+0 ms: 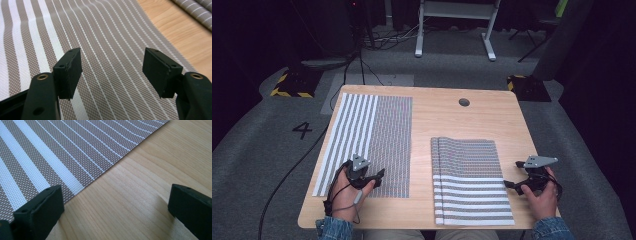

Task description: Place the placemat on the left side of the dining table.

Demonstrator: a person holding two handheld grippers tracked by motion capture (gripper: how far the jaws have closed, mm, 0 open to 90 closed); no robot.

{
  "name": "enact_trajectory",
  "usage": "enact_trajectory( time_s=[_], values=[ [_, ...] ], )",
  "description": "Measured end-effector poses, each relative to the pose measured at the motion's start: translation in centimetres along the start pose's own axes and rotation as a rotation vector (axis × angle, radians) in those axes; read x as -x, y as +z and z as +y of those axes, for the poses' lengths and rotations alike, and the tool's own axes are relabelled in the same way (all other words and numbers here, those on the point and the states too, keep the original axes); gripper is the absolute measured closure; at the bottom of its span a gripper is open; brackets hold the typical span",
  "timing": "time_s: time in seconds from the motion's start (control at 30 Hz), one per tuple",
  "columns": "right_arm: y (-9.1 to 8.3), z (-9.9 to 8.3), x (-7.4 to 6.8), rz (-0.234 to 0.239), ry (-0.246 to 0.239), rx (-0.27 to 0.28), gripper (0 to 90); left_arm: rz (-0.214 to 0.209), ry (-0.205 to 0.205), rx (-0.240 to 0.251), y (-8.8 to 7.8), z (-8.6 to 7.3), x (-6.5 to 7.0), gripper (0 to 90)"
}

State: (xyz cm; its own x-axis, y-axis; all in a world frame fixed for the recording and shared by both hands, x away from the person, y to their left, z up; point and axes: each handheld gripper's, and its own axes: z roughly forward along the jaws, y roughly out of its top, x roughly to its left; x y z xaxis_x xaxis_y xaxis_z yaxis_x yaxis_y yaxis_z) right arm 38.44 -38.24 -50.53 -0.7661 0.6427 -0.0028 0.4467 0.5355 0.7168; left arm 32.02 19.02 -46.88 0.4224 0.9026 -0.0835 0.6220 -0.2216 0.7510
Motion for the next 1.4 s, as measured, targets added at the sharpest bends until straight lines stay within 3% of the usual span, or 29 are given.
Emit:
enact_trajectory(
  time_s=[0.13, 0.33, 0.63, 0.83, 1.07, 1.4],
  values=[
    [0.0, 0.0, 0.0, 0.000, 0.000, 0.000, 0.5, -0.023, -0.003, 0.011, -1.5, -0.1, 1.1, 31.7],
    [0.0, 0.0, 0.0, 0.000, -0.001, 0.000, 0.5, -0.030, 0.054, 0.001, -3.1, -0.3, 2.9, 31.3],
    [0.0, 0.0, 0.0, 0.000, -0.001, 0.000, 0.5, -0.107, 0.124, 0.001, -4.3, -0.6, 5.0, 30.5],
    [0.0, 0.0, 0.0, 0.000, -0.001, 0.000, 0.5, -0.158, 0.171, -0.039, -4.0, -1.2, 6.4, 30.4],
    [0.0, 0.0, 0.0, 0.000, -0.001, 0.000, 0.5, -0.230, 0.216, -0.061, -2.5, -1.8, 8.0, 31.3],
    [0.0, 0.0, 0.0, 0.000, 0.000, 0.000, 0.5, -0.283, 0.277, -0.119, -0.2, -2.9, 10.2, 29.9]
  ],
)
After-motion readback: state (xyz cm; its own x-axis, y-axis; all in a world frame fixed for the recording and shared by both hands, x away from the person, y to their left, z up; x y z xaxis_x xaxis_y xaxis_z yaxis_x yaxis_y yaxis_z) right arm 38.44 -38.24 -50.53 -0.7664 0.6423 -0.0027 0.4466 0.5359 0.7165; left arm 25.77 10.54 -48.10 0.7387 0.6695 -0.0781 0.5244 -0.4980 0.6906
